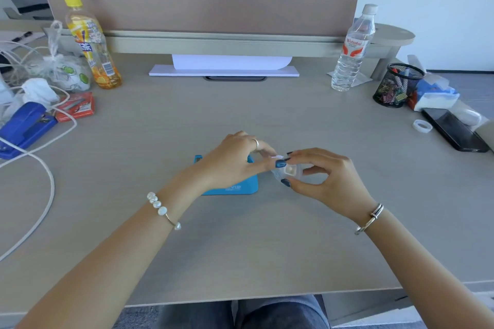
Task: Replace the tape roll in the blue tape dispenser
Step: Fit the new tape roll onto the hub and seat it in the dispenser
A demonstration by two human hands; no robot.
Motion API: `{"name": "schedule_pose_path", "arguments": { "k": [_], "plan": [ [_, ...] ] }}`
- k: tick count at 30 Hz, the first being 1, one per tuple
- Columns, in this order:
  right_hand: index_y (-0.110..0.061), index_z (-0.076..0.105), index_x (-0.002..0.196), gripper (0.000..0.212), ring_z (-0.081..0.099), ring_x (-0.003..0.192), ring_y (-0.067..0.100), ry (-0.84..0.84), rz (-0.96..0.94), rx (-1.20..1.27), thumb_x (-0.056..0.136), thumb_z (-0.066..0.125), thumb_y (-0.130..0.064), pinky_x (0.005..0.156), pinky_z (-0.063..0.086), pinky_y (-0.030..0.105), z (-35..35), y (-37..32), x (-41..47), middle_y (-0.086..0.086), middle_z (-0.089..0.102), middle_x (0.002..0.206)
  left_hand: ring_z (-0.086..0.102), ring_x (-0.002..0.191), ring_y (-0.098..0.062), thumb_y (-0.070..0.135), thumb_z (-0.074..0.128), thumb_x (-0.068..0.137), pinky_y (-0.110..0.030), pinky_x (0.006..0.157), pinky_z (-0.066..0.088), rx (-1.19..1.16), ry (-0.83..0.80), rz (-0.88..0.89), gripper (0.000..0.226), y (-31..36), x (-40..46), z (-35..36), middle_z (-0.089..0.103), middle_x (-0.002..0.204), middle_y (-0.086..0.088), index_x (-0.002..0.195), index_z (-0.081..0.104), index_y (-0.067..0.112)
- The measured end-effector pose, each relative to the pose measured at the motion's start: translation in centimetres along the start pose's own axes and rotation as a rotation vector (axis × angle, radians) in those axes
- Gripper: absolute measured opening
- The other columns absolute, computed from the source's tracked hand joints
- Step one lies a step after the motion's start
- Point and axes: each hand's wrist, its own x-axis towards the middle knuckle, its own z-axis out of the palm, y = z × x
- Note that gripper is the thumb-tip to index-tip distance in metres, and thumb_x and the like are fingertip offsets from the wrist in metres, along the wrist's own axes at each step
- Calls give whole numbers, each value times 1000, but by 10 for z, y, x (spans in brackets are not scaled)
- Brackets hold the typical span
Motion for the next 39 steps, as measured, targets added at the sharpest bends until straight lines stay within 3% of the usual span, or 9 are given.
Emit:
{"name": "schedule_pose_path", "arguments": {
  "k": [3,6,13,17,19,23,28,34,39],
  "plan": [
    [-15,72,97,28,62,100,3,17,-105,-35,69,73,-21,78,54,15,8,-10,15,2,70,103,58,80,6,48,59,82,-6,72,41,-163,-15,-70,33,-2,-8,-13,68,96,12,110,64,30],
    [-15,72,96,26,61,99,4,37,-172,-49,72,71,-22,78,55,18,20,-21,31,-1,68,104,54,60,1,43,65,79,-13,61,41,-284,38,-93,22,-9,-14,-24,71,87,8,100,64,37],
    [-23,61,106,43,65,94,3,-3,13,252,69,77,-6,75,52,12,49,-37,54,-7,66,105,54,65,3,34,71,76,-9,54,40,-373,166,-125,19,-32,-34,-44,67,81,12,93,64,36],
    [-14,61,103,38,65,63,0,-57,203,436,71,72,3,51,43,7,55,-35,62,4,71,88,63,80,-13,44,73,67,-32,71,51,-366,213,-106,24,-41,-37,-43,70,86,9,89,65,41],
    [-12,63,97,31,63,58,-1,-93,207,436,71,72,3,47,41,7,55,-32,63,4,72,82,64,86,-10,42,72,69,-33,79,48,-343,214,-91,23,-44,-36,-41,71,88,10,91,64,41],
    [-15,69,88,25,65,71,7,-96,195,396,68,76,-2,66,55,18,52,-25,65,-14,74,74,60,90,6,35,72,75,-19,85,40,-274,182,-79,30,-46,-34,-37,69,93,16,103,63,36],
    [-16,72,89,23,69,79,14,-114,208,386,68,77,-9,72,56,29,50,-21,62,-6,76,82,60,92,5,28,73,75,-7,83,39,-185,157,-104,36,-54,-39,-34,66,86,22,110,63,32],
    [-35,70,81,24,67,75,2,-166,144,262,66,78,-17,69,49,11,46,-25,60,-22,73,77,62,88,0,27,74,74,-25,92,46,-197,101,-72,36,-57,-43,-36,72,90,11,109,64,33],
    [-37,70,84,27,62,88,15,-176,158,188,67,78,-18,76,49,31,48,-19,57,-14,72,85,61,86,0,28,66,82,-29,91,47,-226,106,-107,25,-59,-41,-30,71,89,10,105,65,37]
  ]
}}
